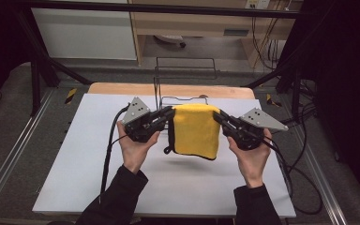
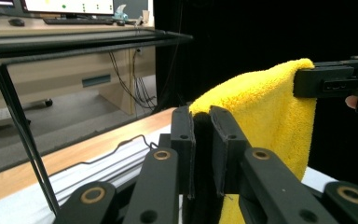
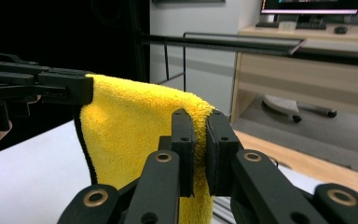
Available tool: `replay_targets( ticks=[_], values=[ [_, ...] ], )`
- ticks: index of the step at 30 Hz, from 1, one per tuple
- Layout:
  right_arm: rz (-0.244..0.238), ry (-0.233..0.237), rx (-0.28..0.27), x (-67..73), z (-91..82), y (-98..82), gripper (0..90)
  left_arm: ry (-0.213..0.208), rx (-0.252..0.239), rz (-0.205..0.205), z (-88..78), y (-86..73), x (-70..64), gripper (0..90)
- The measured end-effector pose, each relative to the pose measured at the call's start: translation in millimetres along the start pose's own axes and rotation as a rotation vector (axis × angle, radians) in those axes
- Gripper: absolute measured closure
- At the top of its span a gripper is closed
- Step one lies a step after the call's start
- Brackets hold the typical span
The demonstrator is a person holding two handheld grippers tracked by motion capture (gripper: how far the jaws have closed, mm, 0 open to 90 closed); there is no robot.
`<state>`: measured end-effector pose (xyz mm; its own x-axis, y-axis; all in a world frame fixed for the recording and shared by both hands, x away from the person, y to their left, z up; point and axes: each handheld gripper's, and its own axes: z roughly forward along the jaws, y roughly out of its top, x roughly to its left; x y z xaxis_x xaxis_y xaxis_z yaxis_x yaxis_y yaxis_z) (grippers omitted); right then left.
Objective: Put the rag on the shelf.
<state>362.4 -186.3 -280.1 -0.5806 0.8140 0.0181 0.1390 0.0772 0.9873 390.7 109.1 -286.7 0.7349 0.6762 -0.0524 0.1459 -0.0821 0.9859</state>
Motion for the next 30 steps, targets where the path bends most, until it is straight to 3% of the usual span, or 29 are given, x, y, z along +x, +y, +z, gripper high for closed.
replay_targets(
  ticks=[18,30],
  values=[
    [-0.014,-0.008,-0.071,2.3,5.6,30.0,83.8,0.024,-0.078,0.014,-5.1,33.7,9.1,80.0],
    [-0.036,-0.019,-0.11,2.1,13.1,59.6,83.9,0.041,-0.13,0.012,-6.8,56.7,14.9,80.0]
  ],
)
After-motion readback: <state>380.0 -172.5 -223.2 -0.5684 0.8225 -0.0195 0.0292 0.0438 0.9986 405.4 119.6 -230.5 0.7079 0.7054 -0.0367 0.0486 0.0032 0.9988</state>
